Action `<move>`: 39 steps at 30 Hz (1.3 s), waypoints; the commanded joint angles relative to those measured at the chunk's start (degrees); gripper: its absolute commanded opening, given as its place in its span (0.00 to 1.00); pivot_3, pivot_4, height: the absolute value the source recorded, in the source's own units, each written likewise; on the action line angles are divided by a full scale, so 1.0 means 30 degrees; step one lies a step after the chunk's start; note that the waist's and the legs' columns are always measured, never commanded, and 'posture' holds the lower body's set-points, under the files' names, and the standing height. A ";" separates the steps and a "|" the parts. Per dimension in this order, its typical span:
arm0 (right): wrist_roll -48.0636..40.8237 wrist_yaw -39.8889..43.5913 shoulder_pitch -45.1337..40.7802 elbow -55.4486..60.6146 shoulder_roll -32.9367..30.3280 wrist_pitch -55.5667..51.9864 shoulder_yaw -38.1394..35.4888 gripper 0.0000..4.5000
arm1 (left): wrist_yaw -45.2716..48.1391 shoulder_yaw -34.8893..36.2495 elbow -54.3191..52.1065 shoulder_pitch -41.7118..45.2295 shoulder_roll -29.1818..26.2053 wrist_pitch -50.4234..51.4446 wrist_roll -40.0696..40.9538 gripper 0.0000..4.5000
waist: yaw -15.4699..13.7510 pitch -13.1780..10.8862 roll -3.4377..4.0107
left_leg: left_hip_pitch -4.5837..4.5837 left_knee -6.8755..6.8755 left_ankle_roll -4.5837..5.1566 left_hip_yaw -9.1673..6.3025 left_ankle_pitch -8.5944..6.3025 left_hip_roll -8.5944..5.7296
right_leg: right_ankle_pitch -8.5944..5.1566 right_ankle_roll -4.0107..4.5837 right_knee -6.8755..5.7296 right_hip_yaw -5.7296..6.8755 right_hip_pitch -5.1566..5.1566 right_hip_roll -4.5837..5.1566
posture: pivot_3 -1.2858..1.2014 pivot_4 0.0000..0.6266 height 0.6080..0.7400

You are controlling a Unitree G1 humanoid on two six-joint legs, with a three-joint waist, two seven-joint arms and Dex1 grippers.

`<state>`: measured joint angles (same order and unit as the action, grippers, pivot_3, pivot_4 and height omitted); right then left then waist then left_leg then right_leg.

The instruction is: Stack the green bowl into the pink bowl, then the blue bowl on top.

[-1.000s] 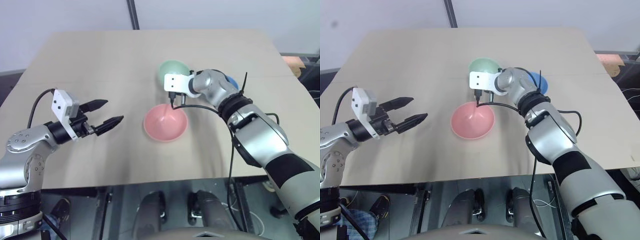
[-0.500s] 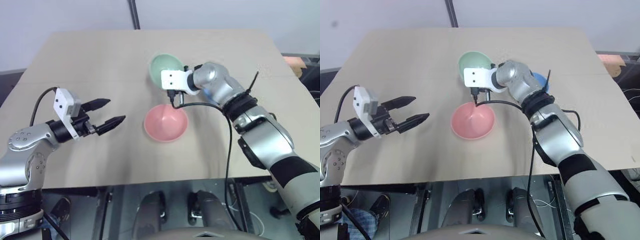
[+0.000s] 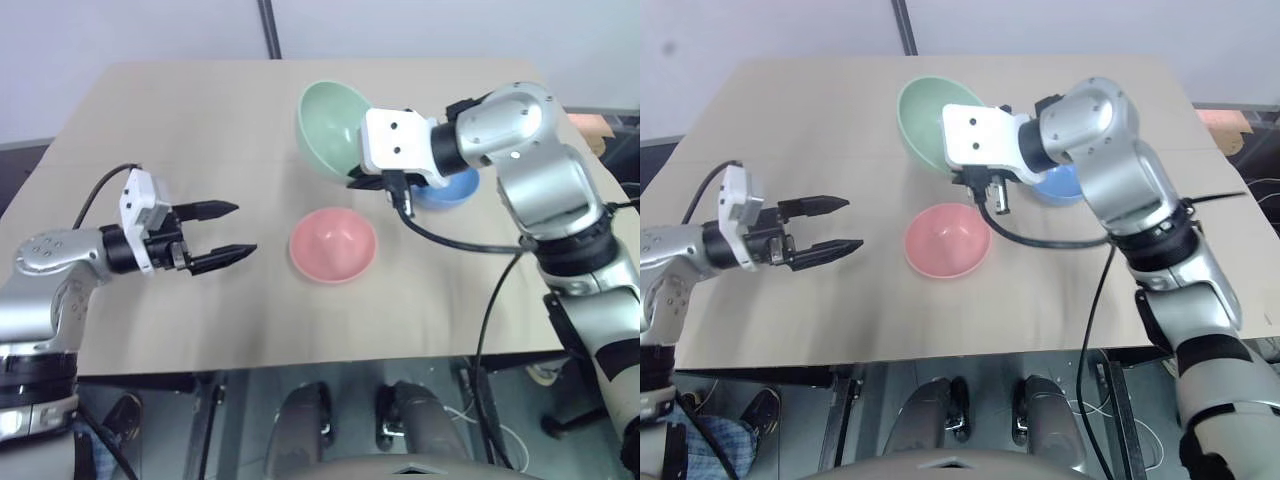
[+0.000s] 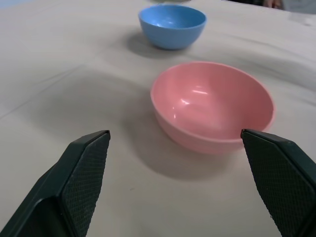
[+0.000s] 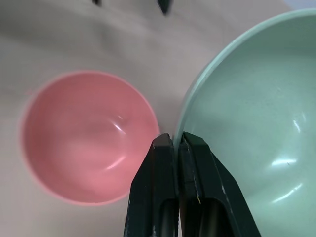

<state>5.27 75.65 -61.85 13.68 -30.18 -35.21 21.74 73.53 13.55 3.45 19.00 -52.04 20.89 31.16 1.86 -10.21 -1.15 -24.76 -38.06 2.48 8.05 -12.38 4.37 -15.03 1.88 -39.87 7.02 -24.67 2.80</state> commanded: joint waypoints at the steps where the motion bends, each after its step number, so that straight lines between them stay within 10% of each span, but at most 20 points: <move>1: -0.0567 0.0006 0.0627 0.3144 -0.0552 -0.1479 0.0576 0.01 | 0.0860 -0.0583 0.1205 0.1341 -0.0222 -0.1025 -0.0630 1.00 | -0.0015 0.0000 -0.0001 | -0.0003 -0.0002 0.0000 -0.0001 0.0000 0.0000 | 0.0000 0.0000 -0.0001 0.0001 0.0000 -0.0001 | 0.52 0.24 1.00; 8: -0.0722 -0.1068 0.1396 0.4969 -0.0799 -0.2928 0.1818 0.01 | 0.1713 -0.1662 0.2636 0.3067 0.0327 -0.1597 -0.1151 1.00 | 0.0004 0.0000 -0.0004 | -0.0008 -0.0014 0.0001 0.0004 0.0001 -0.0001 | -0.0029 -0.0052 -0.0009 -0.0001 -0.0008 -0.0007 | 0.52 0.24 1.00; 20: -0.1561 -0.1620 0.1097 0.5275 -0.2139 -0.3764 0.1551 0.99 | 0.2575 -0.2290 0.4536 0.4318 0.0676 -0.2708 -0.1953 1.00 | -0.0013 0.0001 -0.0007 | -0.0009 -0.0021 0.0002 0.0003 0.0001 -0.0002 | -0.0035 -0.0063 -0.0009 -0.0003 -0.0007 -0.0012 | 0.52 0.24 1.00; 39: -0.1366 -0.5741 0.1863 -0.2087 -0.4735 -0.5390 -0.0611 0.99 | 0.4046 -0.2297 0.4098 0.4358 0.0755 -0.2470 -0.1641 1.00 | 0.0017 -0.0001 -0.0008 | -0.0012 -0.0022 0.0001 0.0021 0.0002 -0.0002 | -0.0034 -0.0060 -0.0011 -0.0017 -0.0018 -0.0010 | 0.52 0.24 1.00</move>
<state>0.02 59.60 -55.97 8.69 -44.25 -53.09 20.07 84.86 6.18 17.38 31.16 -49.27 13.49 25.01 1.91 -10.22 -1.17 -24.80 -38.12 2.48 8.12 -12.38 4.36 -15.13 1.70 -39.91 6.96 -24.72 2.77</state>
